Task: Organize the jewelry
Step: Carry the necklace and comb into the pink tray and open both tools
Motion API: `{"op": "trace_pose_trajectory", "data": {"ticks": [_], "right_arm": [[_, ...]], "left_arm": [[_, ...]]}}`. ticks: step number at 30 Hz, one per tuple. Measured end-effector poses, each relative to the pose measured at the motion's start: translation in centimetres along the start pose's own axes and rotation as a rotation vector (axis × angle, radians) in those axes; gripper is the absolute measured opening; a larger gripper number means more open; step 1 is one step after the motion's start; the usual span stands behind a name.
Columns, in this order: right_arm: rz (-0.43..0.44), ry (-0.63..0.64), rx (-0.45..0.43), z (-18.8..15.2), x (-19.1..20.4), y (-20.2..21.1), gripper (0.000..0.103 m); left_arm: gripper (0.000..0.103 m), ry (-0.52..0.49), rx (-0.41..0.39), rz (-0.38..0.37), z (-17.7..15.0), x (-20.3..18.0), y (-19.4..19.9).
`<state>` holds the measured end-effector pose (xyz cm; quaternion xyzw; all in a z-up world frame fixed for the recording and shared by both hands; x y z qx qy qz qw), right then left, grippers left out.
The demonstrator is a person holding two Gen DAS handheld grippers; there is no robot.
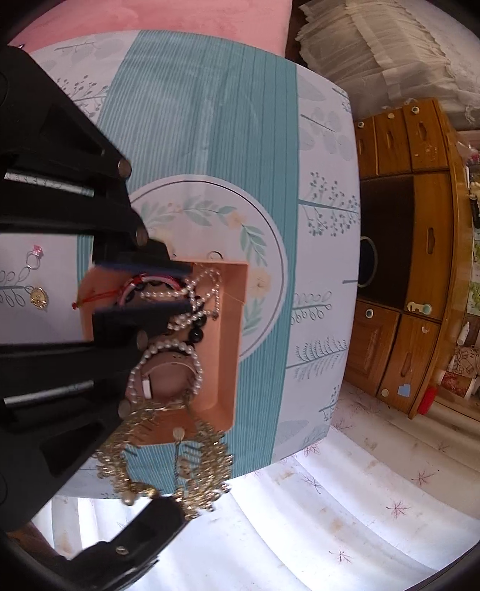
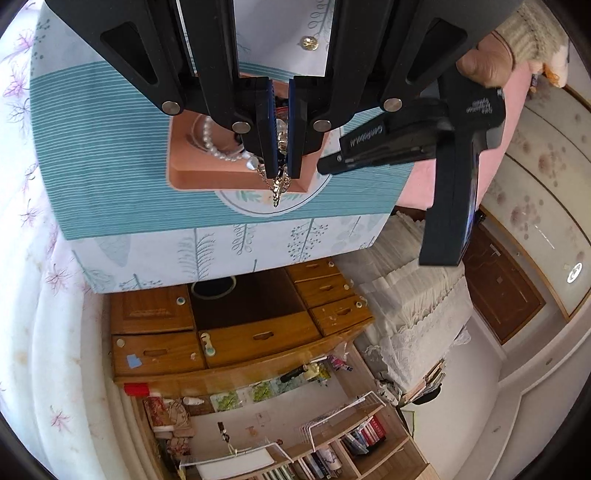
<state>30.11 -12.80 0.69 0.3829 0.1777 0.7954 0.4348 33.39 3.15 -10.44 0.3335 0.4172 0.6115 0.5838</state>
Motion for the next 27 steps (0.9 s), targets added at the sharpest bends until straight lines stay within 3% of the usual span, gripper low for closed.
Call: {"op": "trace_pose_trajectory", "data": {"ticks": [1,3,12,20,25,27], "right_arm": [[0.002,-0.005,0.007,-0.1,-0.1,-0.5,0.004],[0.001,-0.008,0.017,-0.1,-0.1,-1.5,0.004],[-0.009,-0.094,0.088,-1.2,-3.5,-7.2,0.004],[-0.129,-0.15,0.107,-1.7,-8.9,-10.5,0.005],[-0.18,-0.122,0.113,-1.5,-9.9,-10.0,0.033],[-0.171,-0.121,0.093,-1.4,-9.8,-9.2,0.034]], "left_arm": [[0.042,0.006,-0.002,-0.004,-0.5,0.3,-0.1],[0.052,0.016,-0.006,-0.007,-1.4,0.9,0.0],[0.052,0.01,-0.006,-0.02,-4.6,2.2,0.5],[0.052,-0.008,-0.014,-0.009,-5.7,2.7,0.6],[0.052,0.001,-0.024,-0.012,-5.7,2.9,1.1],[0.052,0.004,-0.028,-0.011,-5.8,2.8,1.4]]}}
Point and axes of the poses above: each gripper's, at about its wrist camera, not at the fingertips, and y roughly against the way its jaws point, x to its left, z to its top, the point moved 8 cm from there along -y, roughly the way its jaws point, and after that the axes turned 7 degrees about z, right-handed, at the moved point
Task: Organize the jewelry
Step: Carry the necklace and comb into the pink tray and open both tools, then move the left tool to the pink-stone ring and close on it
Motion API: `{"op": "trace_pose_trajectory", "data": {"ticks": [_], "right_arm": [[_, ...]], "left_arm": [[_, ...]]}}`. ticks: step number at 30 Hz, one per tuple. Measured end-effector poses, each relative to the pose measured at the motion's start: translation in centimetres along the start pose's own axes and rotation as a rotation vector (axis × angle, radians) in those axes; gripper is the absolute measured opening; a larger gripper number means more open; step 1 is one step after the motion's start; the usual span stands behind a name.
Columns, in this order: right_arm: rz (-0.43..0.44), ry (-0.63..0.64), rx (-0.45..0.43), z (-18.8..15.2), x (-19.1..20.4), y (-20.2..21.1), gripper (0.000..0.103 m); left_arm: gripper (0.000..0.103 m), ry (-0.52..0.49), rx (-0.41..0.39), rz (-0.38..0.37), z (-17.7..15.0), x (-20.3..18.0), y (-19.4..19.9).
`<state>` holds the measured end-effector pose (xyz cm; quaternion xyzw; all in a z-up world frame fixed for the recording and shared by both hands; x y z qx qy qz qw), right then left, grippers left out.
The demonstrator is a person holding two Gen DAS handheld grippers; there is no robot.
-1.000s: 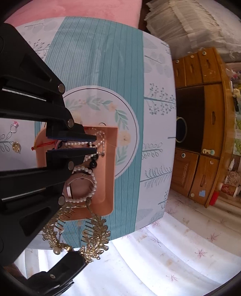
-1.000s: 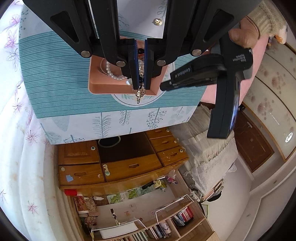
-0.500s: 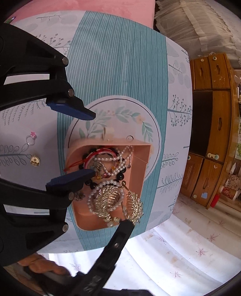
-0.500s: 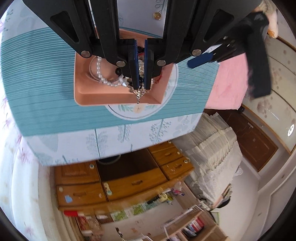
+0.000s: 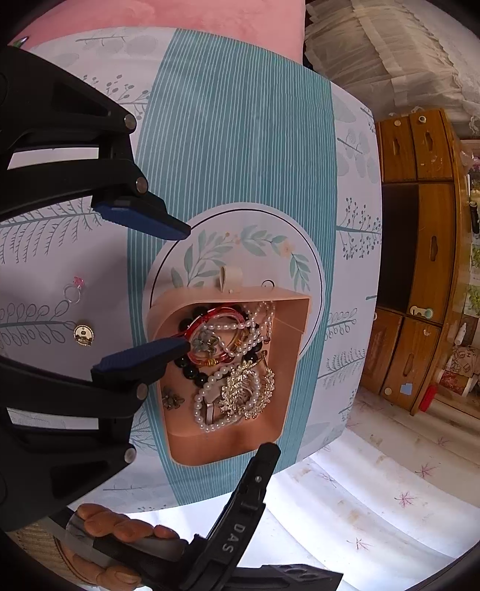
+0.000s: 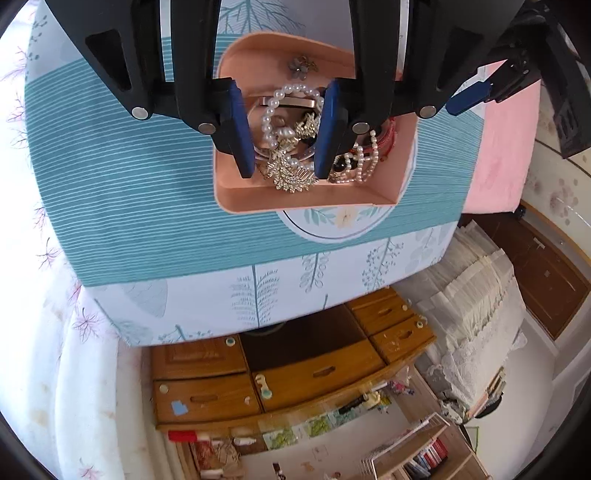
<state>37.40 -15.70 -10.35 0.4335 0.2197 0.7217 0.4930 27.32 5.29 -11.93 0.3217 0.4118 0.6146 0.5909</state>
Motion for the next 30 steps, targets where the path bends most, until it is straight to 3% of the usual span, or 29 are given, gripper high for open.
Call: {"op": "trace_pose_trajectory", "data": {"ticks": [14,25,30], "right_arm": [[0.031,0.064,-0.004,-4.7,1.9,7.1,0.034],[0.012,0.18,0.035,-9.9,2.6,11.9,0.034],[0.014,0.197,0.043,-10.2,1.3,14.3,0.034]], "left_arm": [[0.052,-0.04,-0.041,0.005,-1.8,-0.9,4.0],[0.052,-0.175,-0.041,0.059,-4.8,-1.4,5.0],[0.052,-0.197,-0.03,0.064,-5.6,-0.6,5.2]]}}
Point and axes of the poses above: each gripper's, at about its wrist camera, not at the fingertips, and y roughly against the way its jaws point, x to its left, z to its top, the point moved 8 cm from there along -y, roughly the way its jaws point, and after that the axes turned 7 degrees about z, right-handed, at the moved point
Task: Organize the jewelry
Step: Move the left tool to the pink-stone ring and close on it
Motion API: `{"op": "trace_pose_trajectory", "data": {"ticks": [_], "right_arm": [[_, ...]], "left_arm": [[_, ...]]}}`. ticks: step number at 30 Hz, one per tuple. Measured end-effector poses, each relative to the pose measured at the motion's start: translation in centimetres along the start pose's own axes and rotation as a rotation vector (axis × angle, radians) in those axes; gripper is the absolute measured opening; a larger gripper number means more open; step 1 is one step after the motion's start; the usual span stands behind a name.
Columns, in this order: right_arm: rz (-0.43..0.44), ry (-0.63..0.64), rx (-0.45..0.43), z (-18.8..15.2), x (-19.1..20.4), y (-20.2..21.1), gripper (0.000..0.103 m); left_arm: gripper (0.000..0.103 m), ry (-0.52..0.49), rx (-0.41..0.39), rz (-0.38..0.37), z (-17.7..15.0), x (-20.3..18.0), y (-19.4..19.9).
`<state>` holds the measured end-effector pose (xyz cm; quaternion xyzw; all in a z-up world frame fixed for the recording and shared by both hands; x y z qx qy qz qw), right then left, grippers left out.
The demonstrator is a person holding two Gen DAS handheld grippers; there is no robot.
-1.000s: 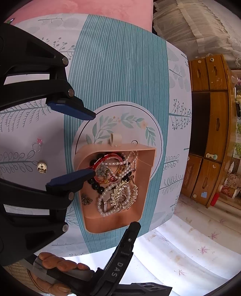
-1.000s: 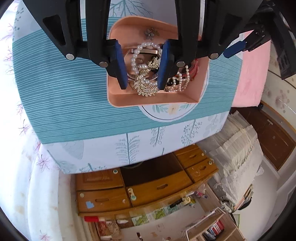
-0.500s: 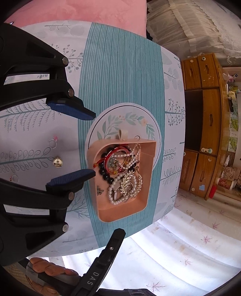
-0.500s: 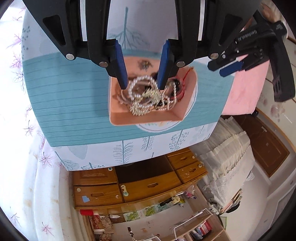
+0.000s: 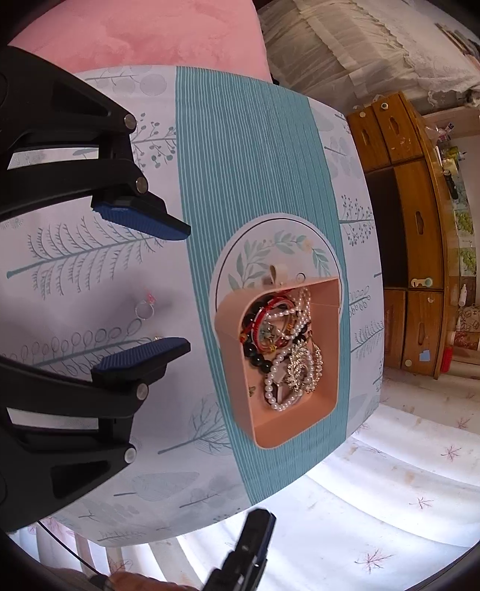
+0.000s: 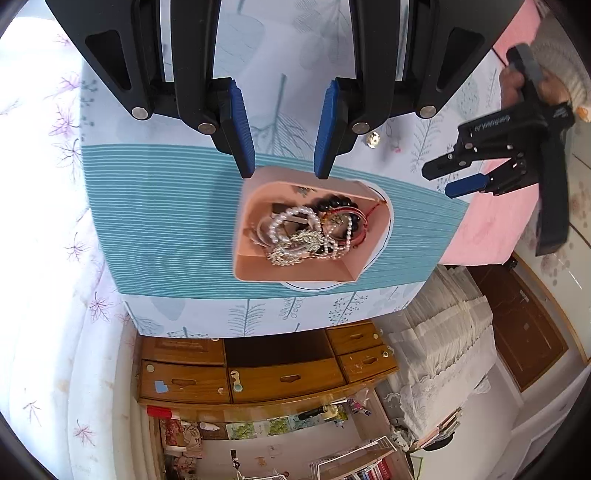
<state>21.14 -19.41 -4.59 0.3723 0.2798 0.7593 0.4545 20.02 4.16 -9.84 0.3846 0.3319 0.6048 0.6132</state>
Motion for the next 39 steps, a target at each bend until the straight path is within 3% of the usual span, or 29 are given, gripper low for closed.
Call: {"op": "trace_pose_trajectory", "data": {"ticks": [7,15,28,39], "right_arm": [[-0.021,-0.017,-0.007,-0.2,-3.3,4.1,0.034],[-0.038,-0.029,0.041,-3.3,-5.7,4.6,0.034],[0.087,0.047,0.187,-9.3,1.0,-3.5,0.034],[0.133,0.092,0.223,-9.9,4.8,-7.3,0.034]], "left_arm": [[0.052,-0.017,0.017,0.007,-1.1,1.1,-0.6],[0.052,-0.087,0.027,-0.006,-2.7,0.6,-1.6],[0.052,-0.191,0.065,-0.045,-5.1,-2.2,-5.0],[0.033,-0.177,0.065,-0.066,-4.0,-2.2,-7.1]]}}
Point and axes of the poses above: each gripper's, at about its wrist camera, not at the fingertips, and y roughly against the way its jaws point, x to its left, z to its top, the point moved 8 cm from there along -y, roughly the way its jaws point, and after that the axes turned 7 degrees about z, right-handed, at the moved point
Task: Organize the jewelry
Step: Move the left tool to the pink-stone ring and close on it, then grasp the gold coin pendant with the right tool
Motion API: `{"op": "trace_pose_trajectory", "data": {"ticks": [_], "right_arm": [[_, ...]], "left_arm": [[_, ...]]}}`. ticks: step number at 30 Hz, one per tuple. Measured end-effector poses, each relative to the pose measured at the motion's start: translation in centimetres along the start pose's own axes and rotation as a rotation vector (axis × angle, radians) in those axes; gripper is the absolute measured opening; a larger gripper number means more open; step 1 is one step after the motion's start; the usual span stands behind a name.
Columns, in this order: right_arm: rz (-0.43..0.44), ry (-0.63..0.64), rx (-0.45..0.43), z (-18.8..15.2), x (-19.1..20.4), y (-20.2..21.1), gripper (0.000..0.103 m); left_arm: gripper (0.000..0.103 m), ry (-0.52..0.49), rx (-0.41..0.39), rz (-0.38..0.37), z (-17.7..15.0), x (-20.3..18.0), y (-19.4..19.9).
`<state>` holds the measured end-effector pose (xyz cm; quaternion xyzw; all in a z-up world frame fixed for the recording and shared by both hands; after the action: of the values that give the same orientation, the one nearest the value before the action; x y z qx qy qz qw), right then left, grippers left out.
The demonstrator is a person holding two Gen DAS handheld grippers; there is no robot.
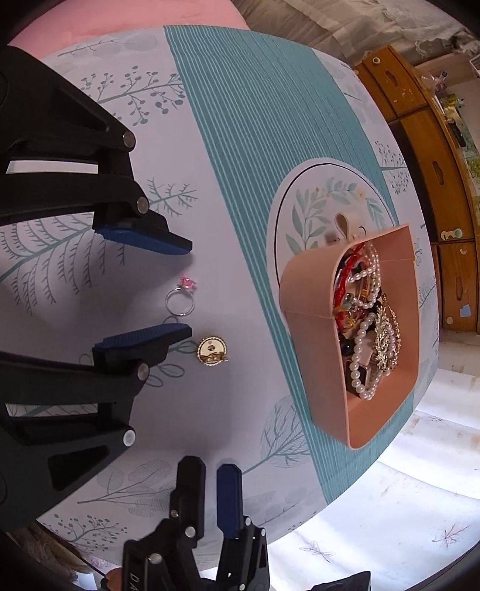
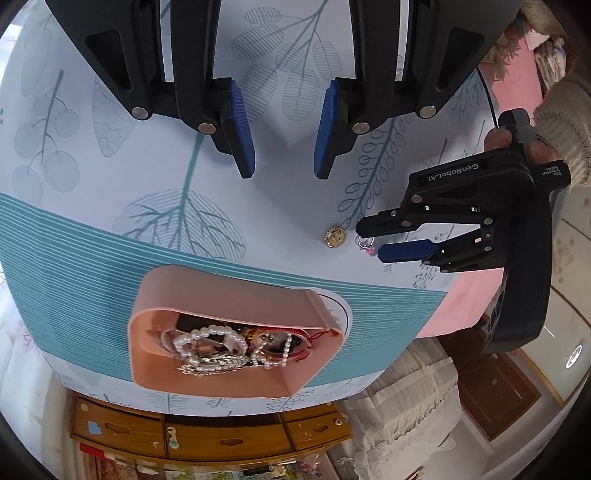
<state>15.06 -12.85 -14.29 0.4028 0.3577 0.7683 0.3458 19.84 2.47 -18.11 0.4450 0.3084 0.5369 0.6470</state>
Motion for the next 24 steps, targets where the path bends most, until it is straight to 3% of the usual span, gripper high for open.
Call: {"op": "trace_pose_trajectory", "data": {"ticks": [4,18,24], "right_arm": [[0.011,0.004,0.003,0.3,0.5,-0.7,0.034],[0.013,0.138,0.001,2.8,3.8,-4.0,0.034],[-0.036,0.252,-0.009,4.1,5.2,-5.9,0.034]], "left_arm": [[0.018,-0.009,-0.011,-0.005,0.2,0.1,-0.1],[0.018,0.041,-0.035,-0.017,-0.8,1.0,1.5],[0.018,0.07,-0.048,-0.027,-1.2,1.9,2.8]]}}
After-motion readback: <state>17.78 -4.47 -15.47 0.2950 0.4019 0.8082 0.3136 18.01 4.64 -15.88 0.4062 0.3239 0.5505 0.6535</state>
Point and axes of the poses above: each gripper's, at about its wrist camera, not at the fingertips, and y roughly against the way its jaws point, x to its left, z to its top, the point moved 8 cm from there along -y, roughly the way its jaws point, and after that the axes turned 7 degrees about z, right-handed, at the moved point
